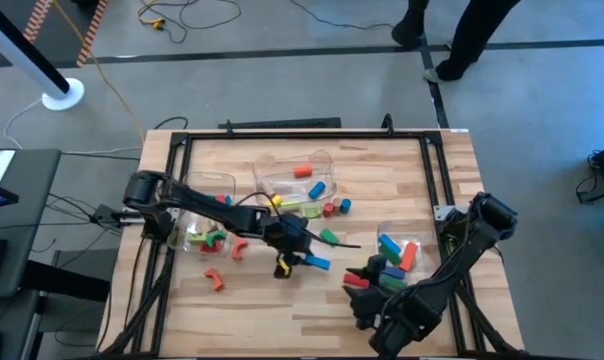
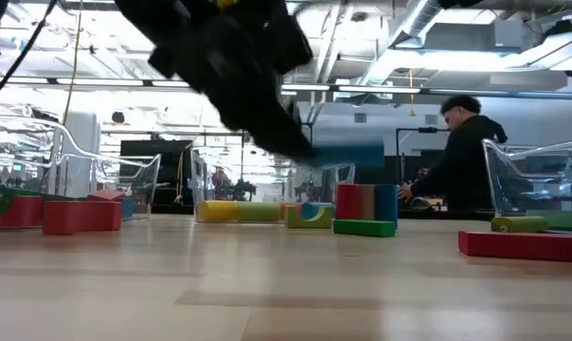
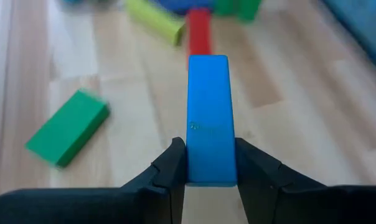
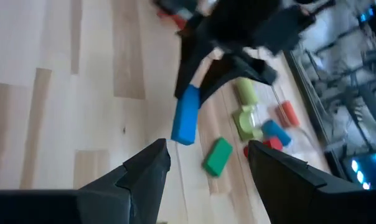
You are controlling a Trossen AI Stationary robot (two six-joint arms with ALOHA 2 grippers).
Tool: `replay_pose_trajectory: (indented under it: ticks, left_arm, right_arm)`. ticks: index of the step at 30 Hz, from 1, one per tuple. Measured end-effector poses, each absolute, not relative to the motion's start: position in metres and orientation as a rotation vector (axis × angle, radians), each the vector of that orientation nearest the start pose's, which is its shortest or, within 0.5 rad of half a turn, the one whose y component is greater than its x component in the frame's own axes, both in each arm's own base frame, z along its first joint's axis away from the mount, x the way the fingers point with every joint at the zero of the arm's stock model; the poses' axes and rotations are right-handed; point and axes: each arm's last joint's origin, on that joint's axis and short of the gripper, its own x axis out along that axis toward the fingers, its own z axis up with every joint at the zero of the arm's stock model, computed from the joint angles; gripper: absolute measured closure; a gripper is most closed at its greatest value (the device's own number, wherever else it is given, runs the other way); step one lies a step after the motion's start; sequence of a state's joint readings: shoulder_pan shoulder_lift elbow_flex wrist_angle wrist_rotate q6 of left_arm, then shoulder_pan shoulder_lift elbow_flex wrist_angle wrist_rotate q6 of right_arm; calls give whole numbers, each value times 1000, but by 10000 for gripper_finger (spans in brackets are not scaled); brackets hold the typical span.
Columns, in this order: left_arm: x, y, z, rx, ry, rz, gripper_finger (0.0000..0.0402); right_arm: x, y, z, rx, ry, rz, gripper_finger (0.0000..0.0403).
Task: Sort blocks by size
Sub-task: Put the blue rectangular block into the right transparent bin
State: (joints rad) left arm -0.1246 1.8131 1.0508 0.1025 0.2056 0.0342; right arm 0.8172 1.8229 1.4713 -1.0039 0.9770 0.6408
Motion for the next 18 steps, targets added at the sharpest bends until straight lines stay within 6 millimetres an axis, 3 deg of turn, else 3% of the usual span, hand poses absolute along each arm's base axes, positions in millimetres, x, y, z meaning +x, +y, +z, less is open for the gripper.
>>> replay_pose_trajectory:
  ticks: [9,12,18]
  left_arm:
    - [350,-51,237,-31,530,-484,295]
    - [346,-48,246,-58,508,-517,295]
    - [345,-47,246,-98,521,-563,295]
  right_arm:
    - [282,236,245,-582,693,-320,148]
    - [289,236,248,-650,656,-325,148]
    - [303,233,254,-746,619,-301,148]
